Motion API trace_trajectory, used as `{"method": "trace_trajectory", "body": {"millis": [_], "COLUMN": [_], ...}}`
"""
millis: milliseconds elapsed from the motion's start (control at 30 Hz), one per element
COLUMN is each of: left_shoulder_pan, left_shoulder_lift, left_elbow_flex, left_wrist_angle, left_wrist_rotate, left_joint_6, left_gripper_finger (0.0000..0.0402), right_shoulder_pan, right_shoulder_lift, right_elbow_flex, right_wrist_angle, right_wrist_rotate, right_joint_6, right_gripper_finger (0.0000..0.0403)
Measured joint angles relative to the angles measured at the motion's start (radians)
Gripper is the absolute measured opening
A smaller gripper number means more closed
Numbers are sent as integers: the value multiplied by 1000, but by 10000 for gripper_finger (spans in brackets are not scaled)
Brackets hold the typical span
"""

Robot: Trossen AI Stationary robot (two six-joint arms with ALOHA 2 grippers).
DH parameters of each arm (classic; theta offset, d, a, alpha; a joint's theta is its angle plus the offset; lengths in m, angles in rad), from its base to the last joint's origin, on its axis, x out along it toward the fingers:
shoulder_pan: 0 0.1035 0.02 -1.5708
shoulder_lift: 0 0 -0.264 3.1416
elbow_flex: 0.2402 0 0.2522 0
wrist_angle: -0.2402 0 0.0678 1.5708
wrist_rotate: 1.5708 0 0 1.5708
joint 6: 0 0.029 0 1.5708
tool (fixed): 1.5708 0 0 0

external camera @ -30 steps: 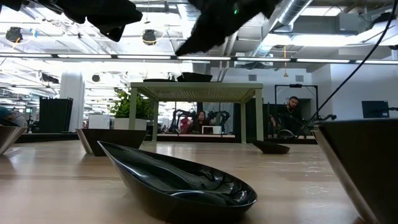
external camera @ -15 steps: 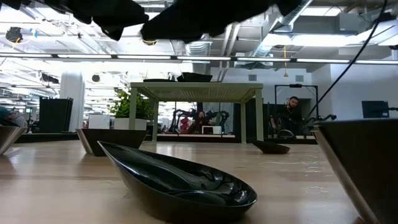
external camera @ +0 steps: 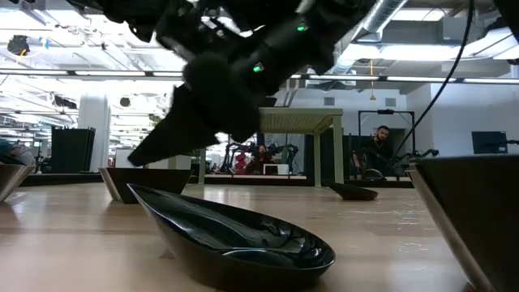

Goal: Pick & Place Mini shaped plates
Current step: Stack the distorted square plate on top of the other distorted square plate on the shelf

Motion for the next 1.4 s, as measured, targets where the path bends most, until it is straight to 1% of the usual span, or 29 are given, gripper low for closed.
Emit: {"method": "trace_trajectory", "body": {"millis": [67,333,533,667,800,867,967,1067,1133,1200,1400], "left_shoulder_pan": [0,0,0,0,0,0,0,0,0,-5,-27], "left_shoulder_lift": [1,1,1,1,1,1,1,1,1,1,-3], "left_elbow_flex": [0,0,0,0,0,0,0,0,0,0,0], "left_wrist_angle": [-1,-8,-8,-8,-8,-8,-8,-8,-8,-8,0], "left_wrist_rotate": [0,0,0,0,0,0,0,0,0,0,1], "left_joint_6": [0,0,0,0,0,0,0,0,0,-3,-1], "left_gripper_finger": [87,87,87,87,87,87,87,87,87,87,87], "right_shoulder_pan": [-2,-20,-46,-52,-52,-49,-40,-28,-20,-11,-23], "right_shoulder_lift": [3,-4,-3,-3,-5,-12,-33,-74,-112,-163,-364], "right_elbow_flex": [13,22,22,22,22,22,44,80,104,117,123], "right_wrist_angle": [-66,-87,-204,-207,-215,-232,-334,-482,-581,-686,-837], "right_wrist_rotate": [2,3,4,4,4,4,5,13,48,109,340], "right_joint_6": [-2,-33,-61,-72,-139,-174,-219,-280,-329,-381,-568], "right_gripper_finger": [117,105,90,63,14,6,14,9,3,5,2]}}
